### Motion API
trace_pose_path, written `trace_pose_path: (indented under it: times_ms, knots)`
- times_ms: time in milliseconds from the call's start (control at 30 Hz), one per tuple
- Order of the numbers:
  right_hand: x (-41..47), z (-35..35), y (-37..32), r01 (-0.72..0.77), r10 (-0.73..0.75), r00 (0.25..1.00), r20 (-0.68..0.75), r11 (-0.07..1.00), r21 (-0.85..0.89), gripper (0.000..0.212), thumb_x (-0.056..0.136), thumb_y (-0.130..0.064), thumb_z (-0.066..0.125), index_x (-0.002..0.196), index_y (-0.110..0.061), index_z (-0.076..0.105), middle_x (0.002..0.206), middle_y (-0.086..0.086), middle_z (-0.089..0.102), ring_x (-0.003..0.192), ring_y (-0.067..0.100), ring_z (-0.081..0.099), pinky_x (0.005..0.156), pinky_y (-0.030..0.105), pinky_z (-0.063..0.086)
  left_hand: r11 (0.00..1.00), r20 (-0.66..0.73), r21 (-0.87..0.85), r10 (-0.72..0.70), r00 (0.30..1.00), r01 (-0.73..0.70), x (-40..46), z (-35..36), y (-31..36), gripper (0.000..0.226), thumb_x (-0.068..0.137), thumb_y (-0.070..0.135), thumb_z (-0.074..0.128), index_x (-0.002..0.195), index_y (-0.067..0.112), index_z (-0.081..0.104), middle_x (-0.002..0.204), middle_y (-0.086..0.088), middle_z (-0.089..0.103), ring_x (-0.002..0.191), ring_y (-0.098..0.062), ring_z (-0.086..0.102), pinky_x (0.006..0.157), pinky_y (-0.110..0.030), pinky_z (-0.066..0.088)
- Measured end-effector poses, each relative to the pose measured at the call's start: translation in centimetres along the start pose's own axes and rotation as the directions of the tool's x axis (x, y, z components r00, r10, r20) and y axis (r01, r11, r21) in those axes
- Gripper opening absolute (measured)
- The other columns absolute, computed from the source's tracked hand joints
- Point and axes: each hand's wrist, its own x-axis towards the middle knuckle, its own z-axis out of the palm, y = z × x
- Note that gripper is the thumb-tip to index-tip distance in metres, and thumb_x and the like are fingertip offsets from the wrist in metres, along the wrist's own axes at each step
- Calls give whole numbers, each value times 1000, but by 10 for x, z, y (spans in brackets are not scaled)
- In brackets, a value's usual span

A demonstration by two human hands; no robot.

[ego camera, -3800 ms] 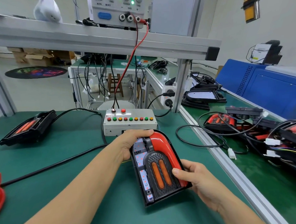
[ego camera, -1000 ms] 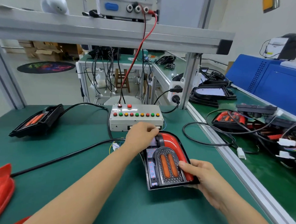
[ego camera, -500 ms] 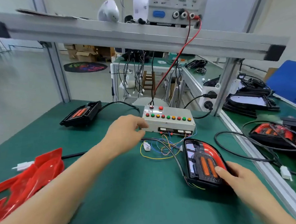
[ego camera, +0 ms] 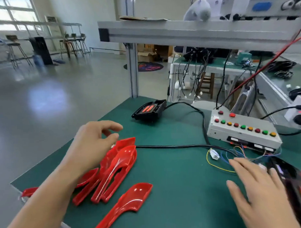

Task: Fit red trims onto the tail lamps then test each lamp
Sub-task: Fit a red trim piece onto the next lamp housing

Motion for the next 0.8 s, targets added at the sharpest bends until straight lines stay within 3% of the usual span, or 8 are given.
trace_pose_path:
  times_ms: [133,233,333,433,533,600,667,800]
  knots:
    - [2,29,-38,145,-148,988,36,987,75,51,75,-33,40,97,-4,75,98,9,74,97,16,50,77,71,42,994,-46,-18,-111,993,110,-9,-20,-34,26,84,12,66,85,38,70,84,16,67,73,3,58,78,-28,44]
    - [0,38,-67,239,-253,964,87,960,145,51,74,-41,42,97,-11,76,98,2,74,97,16,65,75,64,47,990,-38,3,-142,989,143,-17,-25,-54,23,83,17,69,87,39,69,91,18,68,86,3,60,84,-27,42]
    - [0,43,-91,355,-390,915,104,900,252,56,74,-54,42,108,-22,72,105,-5,72,106,10,57,82,55,47,983,19,27,-180,984,179,-23,-26,-71,22,81,31,71,101,39,67,108,20,64,105,-9,60,94,-29,39]
    - [-3,46,-111,483,-544,825,149,818,312,53,82,-67,31,122,-40,53,114,-11,69,109,10,65,99,46,40,979,87,94,-191,978,182,-28,-16,-83,38,81,38,70,118,42,59,126,18,55,123,-9,48,103,-31,34]
    - [-6,51,-127,548,-618,764,187,774,318,57,94,-65,15,110,-49,67,115,-13,69,109,10,65,93,41,33,976,88,145,-174,981,161,-27,4,-91,47,84,32,68,129,32,55,134,9,52,131,-12,39,111,-36,29]
    - [-8,53,-135,608,-681,714,166,719,336,36,83,-69,45,102,-51,70,114,-15,69,108,9,66,95,45,37,965,43,188,-193,980,181,-23,17,-95,46,88,28,64,133,28,53,137,5,52,132,-15,37,110,-38,30]
    - [-7,59,-139,632,-700,688,190,707,318,45,57,-64,75,100,-51,70,114,-16,68,108,8,65,93,54,47,954,-22,203,-219,975,219,-16,27,-97,43,90,27,59,133,25,52,136,3,52,131,-17,38,106,-37,32]
    - [-3,71,-140,604,-681,706,192,722,339,49,55,-52,87,100,-48,71,113,-15,68,109,9,65,88,55,49,963,-73,90,-249,966,255,3,47,-88,32,93,22,55,125,20,59,127,0,58,120,-20,47,97,-34,35]
